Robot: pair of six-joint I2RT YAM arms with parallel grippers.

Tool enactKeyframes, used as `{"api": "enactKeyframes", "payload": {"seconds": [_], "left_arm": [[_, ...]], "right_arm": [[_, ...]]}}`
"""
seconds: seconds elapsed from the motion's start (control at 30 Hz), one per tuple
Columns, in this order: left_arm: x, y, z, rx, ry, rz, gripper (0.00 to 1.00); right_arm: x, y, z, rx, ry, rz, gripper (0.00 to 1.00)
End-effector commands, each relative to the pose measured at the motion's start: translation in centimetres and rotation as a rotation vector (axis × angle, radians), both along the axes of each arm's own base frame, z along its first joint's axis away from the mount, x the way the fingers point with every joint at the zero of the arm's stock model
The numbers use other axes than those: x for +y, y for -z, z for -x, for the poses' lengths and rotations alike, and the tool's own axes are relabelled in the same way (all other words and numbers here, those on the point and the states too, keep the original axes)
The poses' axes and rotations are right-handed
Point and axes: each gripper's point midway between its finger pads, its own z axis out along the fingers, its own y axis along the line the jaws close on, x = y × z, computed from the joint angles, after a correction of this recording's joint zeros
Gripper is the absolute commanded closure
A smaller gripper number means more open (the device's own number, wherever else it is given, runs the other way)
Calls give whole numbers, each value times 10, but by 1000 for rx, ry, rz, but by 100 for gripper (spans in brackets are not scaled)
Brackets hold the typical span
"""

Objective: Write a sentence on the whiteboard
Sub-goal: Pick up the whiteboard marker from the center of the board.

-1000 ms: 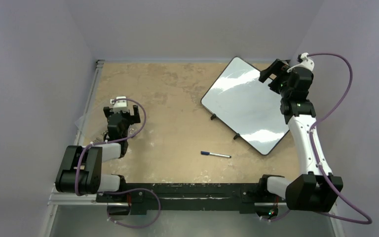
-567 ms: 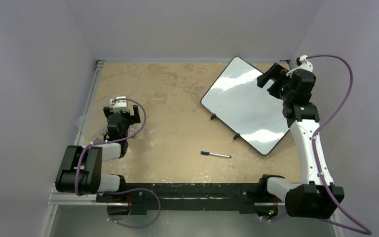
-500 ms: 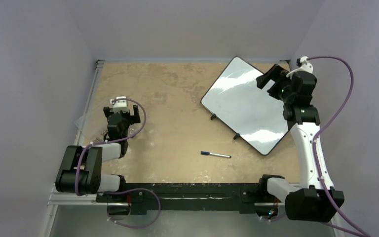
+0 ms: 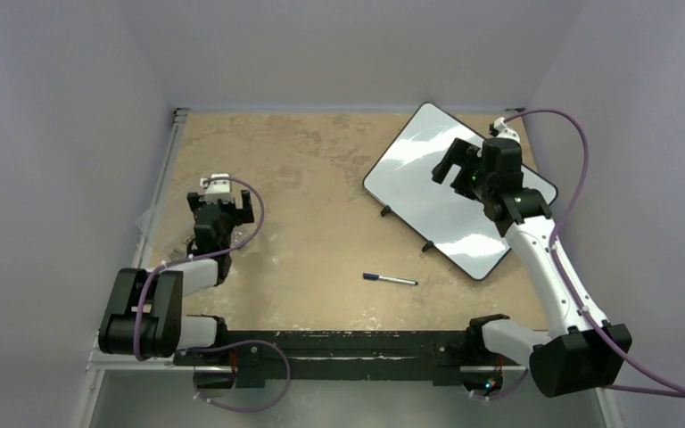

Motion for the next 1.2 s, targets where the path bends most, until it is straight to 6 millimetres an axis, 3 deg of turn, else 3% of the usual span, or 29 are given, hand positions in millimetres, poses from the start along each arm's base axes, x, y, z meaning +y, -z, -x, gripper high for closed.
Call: {"api": "enactKeyframes", "payload": {"seconds": [0.0,0.1,0.2,0.3,0.33,0.47,0.6,0.77,0.9,1.0,1.17], "left_arm": [[-11,-48,-1,5,2,-20,0],[-13,-96,2,52,-89,136,0],[-15,-118,18,164,-201,328,0],[9,-93,48,270,-506,529,0],[4,-90,46,305,-456,550,0],[-62,-104,33,344,-80,584,0],[-127,-131,44,344,230,444,0],[-216,-141,81,438,635,300,1],[-271,-149,119,453,934,26,2],[-289,-139,138,493,1064,-62,3],[-311,-106,162,487,1302,-167,8]], "right_arm": [[-23,-20,-5,-75,56,112,1],[-16,-28,-10,-92,2,119,1],[-6,-32,-11,-114,-35,78,1],[-1,-34,-7,-126,-44,49,1],[-2,-34,-6,-129,-40,44,1],[-3,-38,1,-148,-37,38,1],[-3,-41,7,-150,-36,33,1],[-11,-44,14,-139,10,31,1],[-20,-54,21,-147,57,46,1],[-23,-63,25,-156,69,50,1],[-30,-74,29,-143,83,85,1]]}}
